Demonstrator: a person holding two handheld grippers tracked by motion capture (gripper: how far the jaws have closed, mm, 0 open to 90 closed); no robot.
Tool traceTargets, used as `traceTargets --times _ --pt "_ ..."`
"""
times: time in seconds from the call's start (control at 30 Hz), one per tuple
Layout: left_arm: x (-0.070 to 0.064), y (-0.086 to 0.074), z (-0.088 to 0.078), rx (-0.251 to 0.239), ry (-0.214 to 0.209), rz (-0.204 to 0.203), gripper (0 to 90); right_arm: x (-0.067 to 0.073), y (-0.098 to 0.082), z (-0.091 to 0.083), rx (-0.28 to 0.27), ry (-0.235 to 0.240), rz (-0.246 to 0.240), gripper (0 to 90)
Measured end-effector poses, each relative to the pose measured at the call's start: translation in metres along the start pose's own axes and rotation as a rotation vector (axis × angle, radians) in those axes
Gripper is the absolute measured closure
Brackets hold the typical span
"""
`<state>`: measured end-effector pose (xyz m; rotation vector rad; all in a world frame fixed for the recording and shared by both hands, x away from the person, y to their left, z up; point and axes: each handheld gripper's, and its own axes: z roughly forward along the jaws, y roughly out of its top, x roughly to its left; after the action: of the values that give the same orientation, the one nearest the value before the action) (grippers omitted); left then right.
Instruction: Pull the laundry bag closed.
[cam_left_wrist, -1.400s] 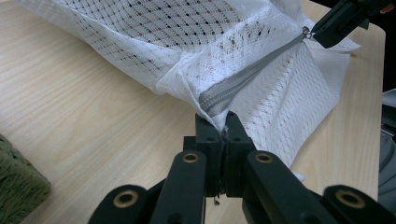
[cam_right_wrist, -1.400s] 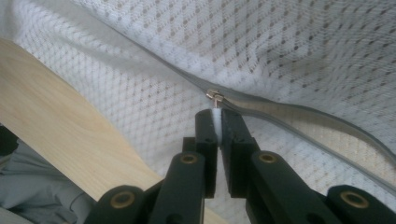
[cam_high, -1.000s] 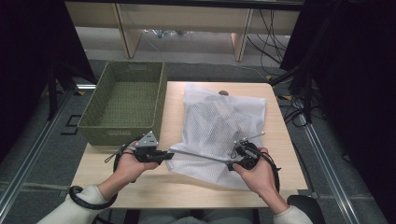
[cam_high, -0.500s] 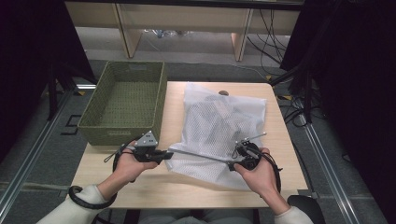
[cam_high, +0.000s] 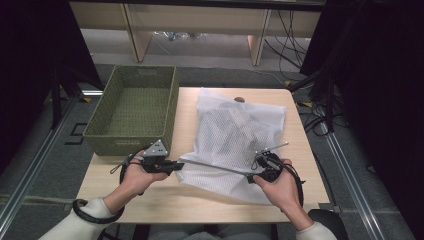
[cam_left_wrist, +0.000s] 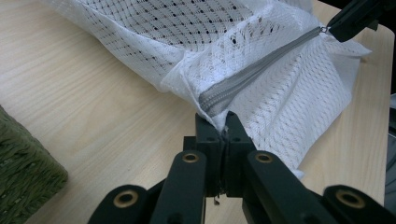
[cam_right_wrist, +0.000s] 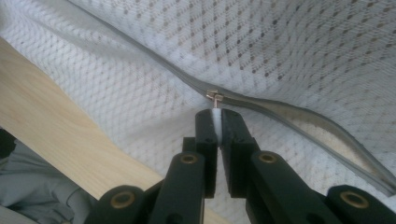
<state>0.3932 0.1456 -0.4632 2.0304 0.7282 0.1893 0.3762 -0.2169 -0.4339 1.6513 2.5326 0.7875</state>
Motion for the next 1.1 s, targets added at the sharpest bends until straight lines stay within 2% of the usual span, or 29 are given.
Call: traceTargets --times 0.03,0.1,0.13,0.2,0.23,0.3,0.43,0.5,0.53,0.6,0.63,0.67,0.7,0.73,0.77,0.8,0.83,1.1 --pt "0.000 0.000 0.000 -0.001 0.004 -0.002 88.0 -0.001 0.000 0.000 0.002 0.000 -0.004 87.1" --pt "0.000 0.000 0.000 -0.008 -0.005 -0.002 87.9 0.002 -0.001 0.000 0.012 -0.012 0.034 87.0" --pt "0.002 0.000 -0.001 0.015 0.001 0.022 88.0 0.002 -0.001 0.000 0.014 -0.008 0.039 87.1" --pt "0.002 0.000 -0.001 0.011 0.002 0.009 88.0 0.002 -0.001 0.000 0.011 -0.014 0.038 87.1" --pt "0.001 0.000 -0.001 0.013 0.004 0.000 87.9 0.000 -0.001 -0.001 0.011 -0.002 0.023 87.1" --pt "0.001 0.000 -0.001 -0.001 -0.004 0.006 87.9 0.000 -0.001 -0.001 0.010 -0.009 0.023 87.1" --pt "0.001 -0.001 -0.001 -0.016 0.009 -0.008 87.9 -0.001 -0.002 -0.001 0.013 -0.021 0.045 87.1" --pt "0.002 -0.002 -0.003 -0.010 0.013 -0.001 87.9 -0.002 -0.002 -0.002 0.012 -0.019 0.042 87.1" --pt "0.003 -0.002 -0.003 -0.005 0.014 -0.010 87.9 -0.002 -0.002 -0.003 0.016 -0.022 0.051 87.1" --pt "0.002 -0.003 -0.004 -0.014 0.020 -0.024 87.9 -0.003 -0.003 -0.002 0.011 -0.026 0.042 87.0" --pt "0.004 -0.003 -0.006 -0.009 0.013 -0.004 88.0 -0.003 -0.003 -0.002 0.010 -0.024 0.042 87.1" --pt "0.003 -0.004 -0.007 -0.012 0.019 -0.025 87.9 -0.003 -0.003 -0.003 0.013 -0.024 0.041 87.1" --pt "0.003 -0.006 -0.008 -0.016 0.025 -0.025 87.9 -0.006 -0.002 -0.002 0.006 -0.024 0.013 87.0" --pt "0.005 -0.006 -0.010 -0.005 0.019 -0.014 87.9 -0.006 -0.002 -0.003 0.008 -0.026 0.019 87.1" --pt "0.006 -0.007 -0.011 0.002 0.018 -0.021 87.9 -0.007 -0.002 -0.002 0.007 -0.025 0.008 87.1" --pt "0.006 -0.007 -0.011 0.004 0.019 -0.024 87.9 -0.007 -0.002 -0.002 0.007 -0.028 0.019 87.1" --pt "0.006 -0.007 -0.011 0.010 0.020 -0.012 87.9 -0.007 -0.002 -0.002 0.009 -0.030 0.019 87.0" --pt "0.005 -0.007 -0.010 0.002 0.019 -0.022 87.9 -0.009 -0.003 -0.002 0.014 -0.023 0.018 87.1"
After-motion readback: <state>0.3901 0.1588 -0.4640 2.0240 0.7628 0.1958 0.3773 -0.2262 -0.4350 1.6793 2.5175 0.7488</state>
